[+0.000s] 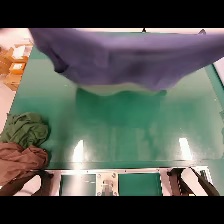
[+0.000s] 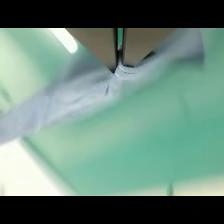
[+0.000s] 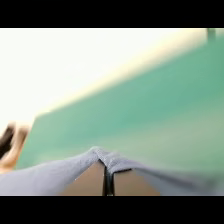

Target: Fold the shirts.

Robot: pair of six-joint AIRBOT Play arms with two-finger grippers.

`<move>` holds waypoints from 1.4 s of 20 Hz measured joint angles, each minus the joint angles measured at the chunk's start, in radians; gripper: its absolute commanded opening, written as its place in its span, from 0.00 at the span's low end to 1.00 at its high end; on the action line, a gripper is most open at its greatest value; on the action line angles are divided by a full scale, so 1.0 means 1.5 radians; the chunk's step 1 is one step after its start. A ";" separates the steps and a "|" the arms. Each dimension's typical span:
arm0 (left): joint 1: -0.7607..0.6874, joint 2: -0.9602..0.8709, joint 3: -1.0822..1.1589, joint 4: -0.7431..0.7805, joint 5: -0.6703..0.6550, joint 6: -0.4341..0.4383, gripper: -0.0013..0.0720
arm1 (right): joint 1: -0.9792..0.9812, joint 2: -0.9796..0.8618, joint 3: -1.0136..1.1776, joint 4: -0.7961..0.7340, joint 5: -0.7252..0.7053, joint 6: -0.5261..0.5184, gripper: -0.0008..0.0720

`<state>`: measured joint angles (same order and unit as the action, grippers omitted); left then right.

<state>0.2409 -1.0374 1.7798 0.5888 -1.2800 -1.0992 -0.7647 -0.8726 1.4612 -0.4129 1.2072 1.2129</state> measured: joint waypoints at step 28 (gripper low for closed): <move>-0.096 -0.427 -0.161 0.039 0.261 -0.004 0.05 | 0.205 -0.498 -0.078 -0.086 -0.228 -0.063 0.03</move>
<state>0.0963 -1.6783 1.5383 0.6472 -0.8890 -1.1053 -0.4572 -1.6199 1.3441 -0.5415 0.8646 1.1191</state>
